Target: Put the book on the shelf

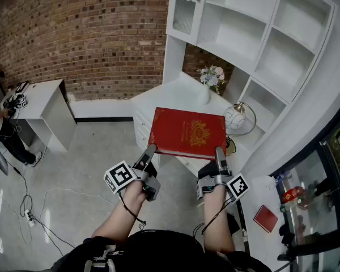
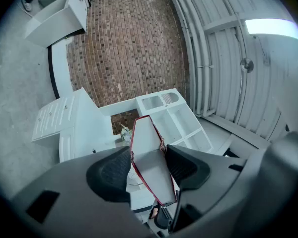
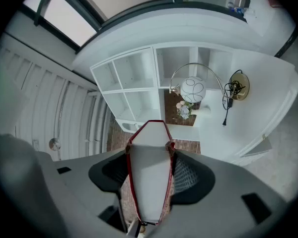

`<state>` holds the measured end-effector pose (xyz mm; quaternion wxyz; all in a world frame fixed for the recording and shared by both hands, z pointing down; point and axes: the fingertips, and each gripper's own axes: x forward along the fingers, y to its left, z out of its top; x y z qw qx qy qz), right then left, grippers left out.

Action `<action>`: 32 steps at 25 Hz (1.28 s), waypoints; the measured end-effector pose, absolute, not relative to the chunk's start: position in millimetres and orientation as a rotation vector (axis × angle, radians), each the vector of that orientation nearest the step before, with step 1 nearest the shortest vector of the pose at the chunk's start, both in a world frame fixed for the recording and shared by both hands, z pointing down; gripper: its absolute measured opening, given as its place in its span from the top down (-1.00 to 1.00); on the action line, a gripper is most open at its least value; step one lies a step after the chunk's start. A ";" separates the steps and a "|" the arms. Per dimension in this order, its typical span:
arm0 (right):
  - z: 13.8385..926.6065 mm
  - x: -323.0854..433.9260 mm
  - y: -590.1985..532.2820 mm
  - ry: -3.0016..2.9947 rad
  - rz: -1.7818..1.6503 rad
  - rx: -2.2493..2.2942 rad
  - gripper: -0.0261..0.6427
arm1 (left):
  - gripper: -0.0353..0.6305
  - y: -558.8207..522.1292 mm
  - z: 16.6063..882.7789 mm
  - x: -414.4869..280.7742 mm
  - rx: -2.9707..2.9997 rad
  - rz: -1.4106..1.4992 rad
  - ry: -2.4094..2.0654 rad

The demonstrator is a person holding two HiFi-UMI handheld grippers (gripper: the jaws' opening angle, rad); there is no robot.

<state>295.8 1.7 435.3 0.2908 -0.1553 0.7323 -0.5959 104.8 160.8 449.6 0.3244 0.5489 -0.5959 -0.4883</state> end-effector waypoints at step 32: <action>446.2 237.5 69.3 1.921 -1.539 -0.479 0.14 | 0.18 222.5 466.1 42.1 1.465 -1.255 -1.504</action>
